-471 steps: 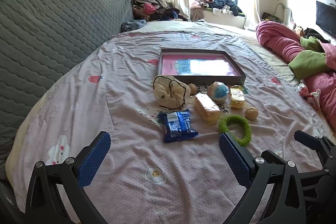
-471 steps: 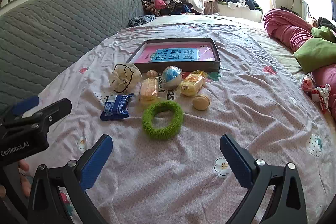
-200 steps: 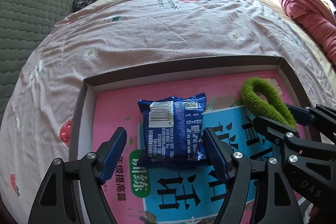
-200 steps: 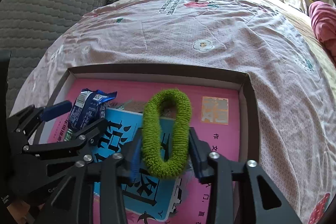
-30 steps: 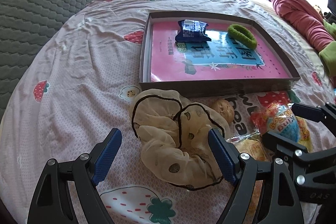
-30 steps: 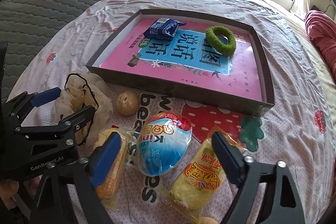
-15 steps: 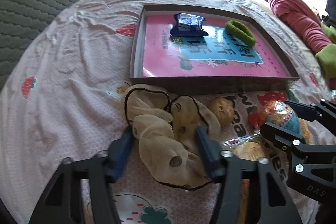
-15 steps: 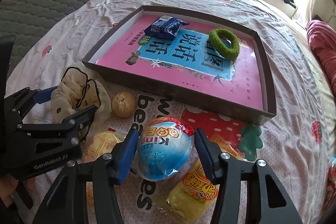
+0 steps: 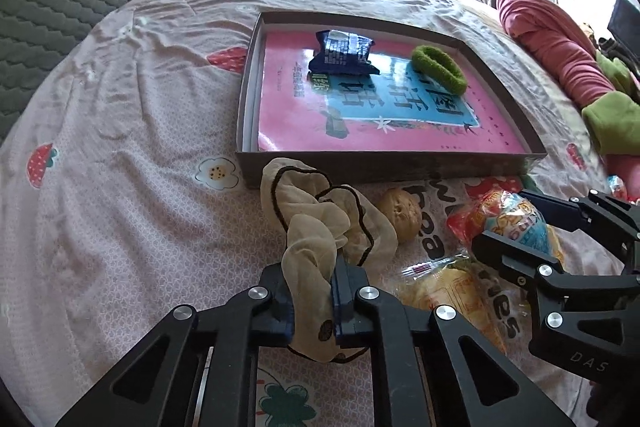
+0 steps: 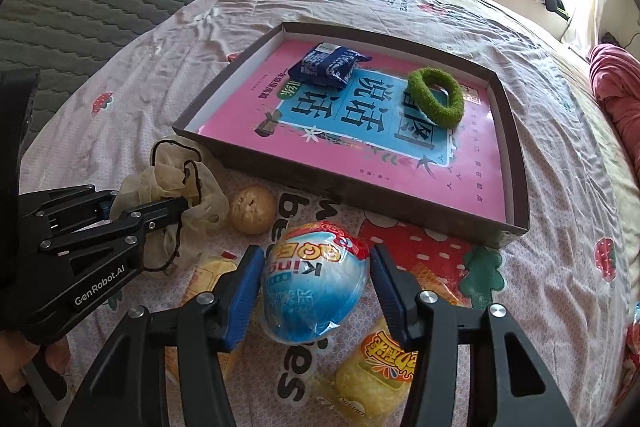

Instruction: Organize objects

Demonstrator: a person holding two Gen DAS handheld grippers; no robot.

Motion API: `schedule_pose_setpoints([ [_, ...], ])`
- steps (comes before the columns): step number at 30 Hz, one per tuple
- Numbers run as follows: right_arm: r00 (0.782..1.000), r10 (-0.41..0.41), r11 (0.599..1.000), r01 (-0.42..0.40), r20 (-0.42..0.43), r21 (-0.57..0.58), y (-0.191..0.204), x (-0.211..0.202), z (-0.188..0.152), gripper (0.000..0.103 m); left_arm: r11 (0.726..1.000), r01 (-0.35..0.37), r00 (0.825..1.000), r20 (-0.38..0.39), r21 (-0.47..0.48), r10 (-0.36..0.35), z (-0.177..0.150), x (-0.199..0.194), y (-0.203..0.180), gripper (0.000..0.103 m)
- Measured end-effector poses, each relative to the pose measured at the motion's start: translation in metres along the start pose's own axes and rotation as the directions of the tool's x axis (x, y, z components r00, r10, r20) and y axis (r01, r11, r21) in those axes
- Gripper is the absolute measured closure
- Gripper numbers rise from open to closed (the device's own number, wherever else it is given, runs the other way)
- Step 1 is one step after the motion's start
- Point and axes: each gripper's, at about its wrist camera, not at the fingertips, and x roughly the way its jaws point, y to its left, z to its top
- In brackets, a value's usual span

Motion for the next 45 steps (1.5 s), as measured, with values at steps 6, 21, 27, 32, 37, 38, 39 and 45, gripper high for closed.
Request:
schedule_pose_setpoints([
  [6, 1.000, 0.006, 1.000, -0.006, 0.009, -0.003, 0.002, -0.008, 0.000, 0.048, 1.000, -0.005, 1.000, 0.019, 0.011, 0.005, 0.002, -0.011, -0.003, 0.090],
  [21, 0.999, 0.012, 1.000, -0.013, 0.033, 0.010, 0.001, -0.030, -0.007, 0.049, 0.999, -0.023, 0.999, 0.043, 0.031, 0.021, -0.001, -0.037, -0.011, 0.091],
  [27, 0.998, 0.000, 1.000, -0.002, 0.061, 0.023, -0.003, -0.043, -0.006, 0.048, 0.999, -0.027, 0.998, 0.064, 0.037, 0.025, 0.000, -0.052, -0.015, 0.091],
  [32, 0.997, -0.002, 0.999, 0.000, 0.074, 0.034, -0.007, -0.048, -0.002, 0.048, 0.998, -0.036, 0.996, 0.080, 0.042, 0.033, 0.003, -0.064, -0.014, 0.091],
  [37, 0.996, 0.003, 0.999, -0.005, 0.087, 0.034, -0.006, -0.053, 0.003, 0.048, 0.998, -0.045, 0.995, 0.090, 0.044, 0.041, 0.006, -0.073, -0.013, 0.091],
  [38, 0.996, 0.002, 1.000, -0.005, 0.088, 0.031, -0.005, -0.055, 0.003, 0.048, 0.998, -0.045, 0.995, 0.094, 0.043, 0.040, 0.007, -0.075, -0.013, 0.091],
  [39, 0.996, 0.002, 1.000, -0.005, 0.094, 0.029, -0.004, -0.059, 0.003, 0.048, 0.998, -0.045, 0.994, 0.098, 0.042, 0.041, 0.007, -0.078, -0.013, 0.091],
  [45, 0.993, 0.000, 1.000, -0.002, 0.121, 0.018, 0.001, -0.082, 0.003, 0.048, 0.997, -0.049, 0.991, 0.126, 0.052, 0.042, 0.007, -0.100, -0.021, 0.091],
])
